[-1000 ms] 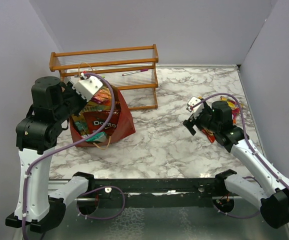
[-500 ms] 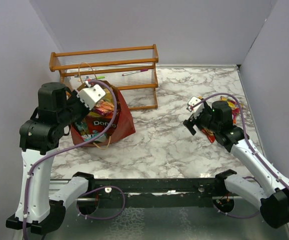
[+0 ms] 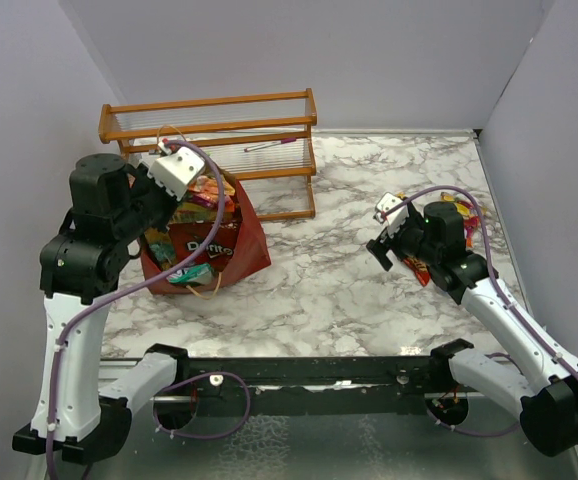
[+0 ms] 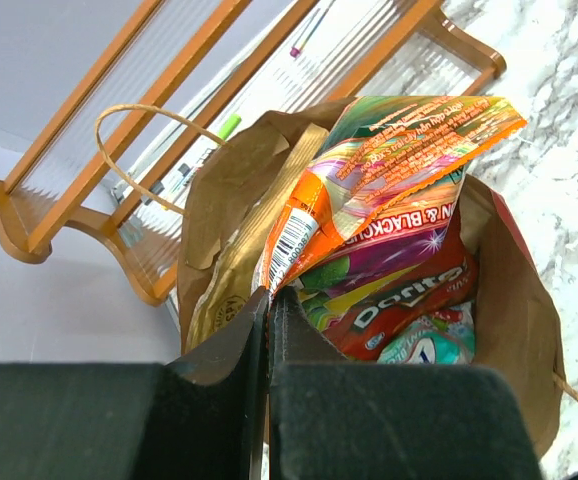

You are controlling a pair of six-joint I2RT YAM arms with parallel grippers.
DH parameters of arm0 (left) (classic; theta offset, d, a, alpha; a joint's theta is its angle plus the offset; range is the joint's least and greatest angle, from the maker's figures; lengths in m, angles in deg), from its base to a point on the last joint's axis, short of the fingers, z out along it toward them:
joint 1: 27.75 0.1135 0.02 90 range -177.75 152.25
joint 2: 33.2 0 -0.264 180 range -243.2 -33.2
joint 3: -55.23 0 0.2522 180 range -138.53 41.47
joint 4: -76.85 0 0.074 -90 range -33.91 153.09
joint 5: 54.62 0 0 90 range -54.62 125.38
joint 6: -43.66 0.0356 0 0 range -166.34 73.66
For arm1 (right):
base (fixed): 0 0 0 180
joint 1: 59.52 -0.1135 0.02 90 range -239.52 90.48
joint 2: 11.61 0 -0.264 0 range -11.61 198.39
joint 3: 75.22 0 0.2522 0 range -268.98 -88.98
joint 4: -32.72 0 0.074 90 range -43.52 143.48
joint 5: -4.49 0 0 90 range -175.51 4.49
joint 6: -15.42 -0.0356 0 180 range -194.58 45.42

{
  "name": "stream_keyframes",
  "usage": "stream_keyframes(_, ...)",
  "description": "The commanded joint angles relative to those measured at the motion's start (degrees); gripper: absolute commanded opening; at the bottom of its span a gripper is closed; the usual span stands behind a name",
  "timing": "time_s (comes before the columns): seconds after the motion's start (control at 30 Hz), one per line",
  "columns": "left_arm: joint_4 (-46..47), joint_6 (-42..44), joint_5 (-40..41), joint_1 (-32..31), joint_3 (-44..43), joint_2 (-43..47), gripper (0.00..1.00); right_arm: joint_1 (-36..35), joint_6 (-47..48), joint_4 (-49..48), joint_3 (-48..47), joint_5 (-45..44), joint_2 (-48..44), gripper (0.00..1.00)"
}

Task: Place the snacks into the paper bag
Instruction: Place the snack in the paper bag.

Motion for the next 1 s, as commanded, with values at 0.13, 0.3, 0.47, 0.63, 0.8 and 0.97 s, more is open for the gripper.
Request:
stream_keyframes(0.13, 8.7, -0.6, 6.7, 0.4, 4.9, -1.3, 0.0, 0.5, 0.4, -1.5, 1.0, -0.6, 0.4, 0.88)
stream_keyframes(0.3, 7.4, 0.1, 6.3, 0.4, 7.7, -1.5, 0.0, 0.5, 0.6, -1.5, 1.1, -0.6, 0.5, 0.88)
stream_keyframes(0.47, 4.0, 0.6, 6.6, 0.4, 8.9, -2.5, 0.0, 0.5, 0.7, -1.5, 1.1, -0.6, 1.1, 0.88)
stream_keyframes(0.63, 1.0, 0.9, 10.1, 0.4, 11.8, -5.1, 0.0, 0.5, 0.9, -1.0, 0.8, -0.7, 1.9, 0.88)
stream_keyframes(0.8, 0.5, 1.4, 13.2, 0.4, 15.8, -6.7, 0.0, 0.5, 0.9, -0.9, 0.8, -0.6, 1.9, 0.88)
stream_keyframes(0.97, 1.2, 2.4, 18.6, 0.4, 19.2, -7.3, 0.0, 0.5, 0.9, -0.9, 0.7, -0.5, 2.0, 0.88)
